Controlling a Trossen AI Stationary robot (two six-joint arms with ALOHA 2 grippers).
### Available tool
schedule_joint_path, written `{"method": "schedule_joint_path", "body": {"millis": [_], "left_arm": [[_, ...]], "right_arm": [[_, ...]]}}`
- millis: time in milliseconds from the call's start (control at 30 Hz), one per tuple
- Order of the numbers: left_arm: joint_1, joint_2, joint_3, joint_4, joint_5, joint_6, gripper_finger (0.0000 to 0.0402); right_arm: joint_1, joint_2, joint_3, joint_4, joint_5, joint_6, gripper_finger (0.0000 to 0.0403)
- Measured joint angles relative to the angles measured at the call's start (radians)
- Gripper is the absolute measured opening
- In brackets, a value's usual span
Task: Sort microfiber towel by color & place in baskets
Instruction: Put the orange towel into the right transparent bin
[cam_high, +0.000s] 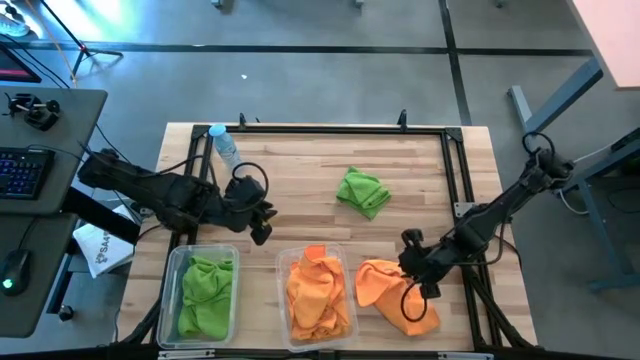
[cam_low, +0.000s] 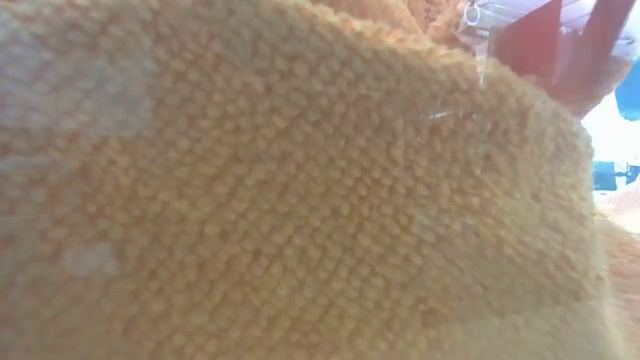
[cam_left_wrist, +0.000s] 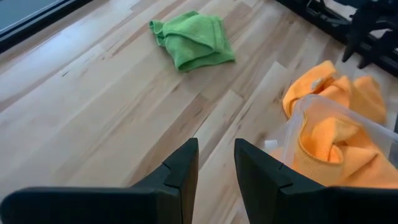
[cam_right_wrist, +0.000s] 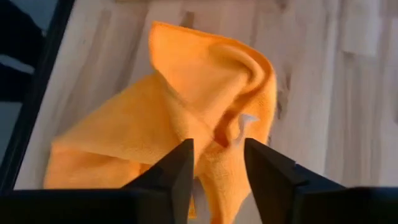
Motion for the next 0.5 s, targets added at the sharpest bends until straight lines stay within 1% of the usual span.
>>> {"method": "schedule_joint_path", "body": {"millis": [100,200,400,500], "left_arm": [[0.0,0.02,0.0,0.0,0.003,0.0,0.0091],[0.0,0.038,0.0,0.0,0.007,-0.005,0.0091],[-0.003,0.064,0.0,-0.002,0.096,-0.007,0.0091],[-0.01,0.068,0.0,-0.002,0.102,-0.007,0.0091]], "right_arm": [[0.013,0.025,0.0,0.036,-0.003,-0.064,0.016],[0.019,0.055,0.0,0.084,-0.005,-0.112,0.0175],[0.019,0.112,0.0,0.141,-0.012,-0.143,0.0176],[0.019,0.143,0.0,0.155,-0.057,-0.137,0.0171]]}}
